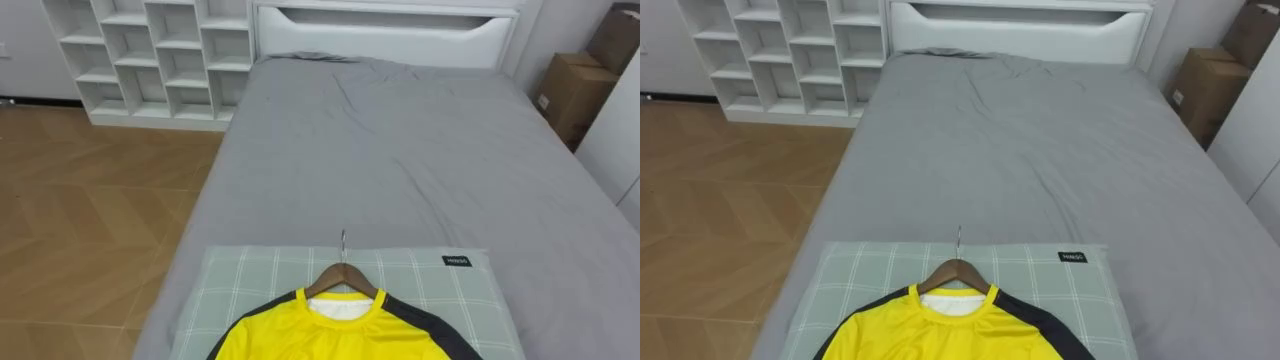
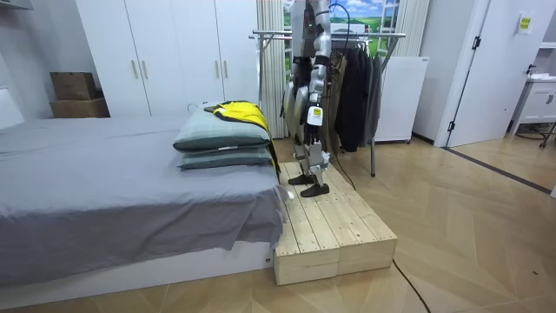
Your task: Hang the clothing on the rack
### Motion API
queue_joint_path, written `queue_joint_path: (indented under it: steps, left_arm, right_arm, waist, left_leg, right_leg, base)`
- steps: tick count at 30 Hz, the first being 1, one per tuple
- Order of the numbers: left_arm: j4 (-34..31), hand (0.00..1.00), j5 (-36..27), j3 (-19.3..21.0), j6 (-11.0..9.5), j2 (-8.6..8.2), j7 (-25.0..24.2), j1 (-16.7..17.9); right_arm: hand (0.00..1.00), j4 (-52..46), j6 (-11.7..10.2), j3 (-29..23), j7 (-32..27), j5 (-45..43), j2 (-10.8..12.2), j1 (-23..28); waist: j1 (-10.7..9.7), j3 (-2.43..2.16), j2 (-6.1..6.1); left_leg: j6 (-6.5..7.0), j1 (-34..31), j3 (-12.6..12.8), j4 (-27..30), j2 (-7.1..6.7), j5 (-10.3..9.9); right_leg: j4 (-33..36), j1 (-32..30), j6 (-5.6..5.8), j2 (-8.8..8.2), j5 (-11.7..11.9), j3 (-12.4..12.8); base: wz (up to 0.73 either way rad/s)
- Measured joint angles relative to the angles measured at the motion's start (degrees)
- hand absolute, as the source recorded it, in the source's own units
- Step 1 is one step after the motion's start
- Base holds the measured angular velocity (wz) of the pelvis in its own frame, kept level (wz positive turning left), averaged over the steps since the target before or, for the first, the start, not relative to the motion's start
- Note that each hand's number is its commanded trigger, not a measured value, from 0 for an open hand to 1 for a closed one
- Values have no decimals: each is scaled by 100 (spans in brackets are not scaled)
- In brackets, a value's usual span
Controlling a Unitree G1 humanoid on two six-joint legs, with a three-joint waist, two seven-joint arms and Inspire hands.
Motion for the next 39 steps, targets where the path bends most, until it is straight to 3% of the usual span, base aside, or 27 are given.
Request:
queue_joint_path:
  steps: [5,13,39]
  left_arm:
    - [-9,0,45,9,-10,-9,109,14]
    - [-6,0,2,-5,142,8,112,43]
    - [162,0,-337,-2,52,-15,135,121]
  right_arm:
    - [0,-42,0,-59,-95,-213,6,-28]
    - [0,-53,143,-59,-257,-368,3,-89]
    - [0,78,14,-63,-278,-308,6,-43]
  waist:
    - [-2,-2,-1]
    - [-4,3,-33]
    - [13,9,45]
  left_leg:
    - [0,-4,-3,5,-1,0]
    - [0,1,-34,7,-1,0]
    - [0,15,-65,13,9,0]
  right_leg:
    - [3,0,0,-1,0,3]
    - [11,6,0,-3,0,-2]
    - [17,22,-14,7,11,-22]
  base:
    - [0]
    - [0]
    - [0]
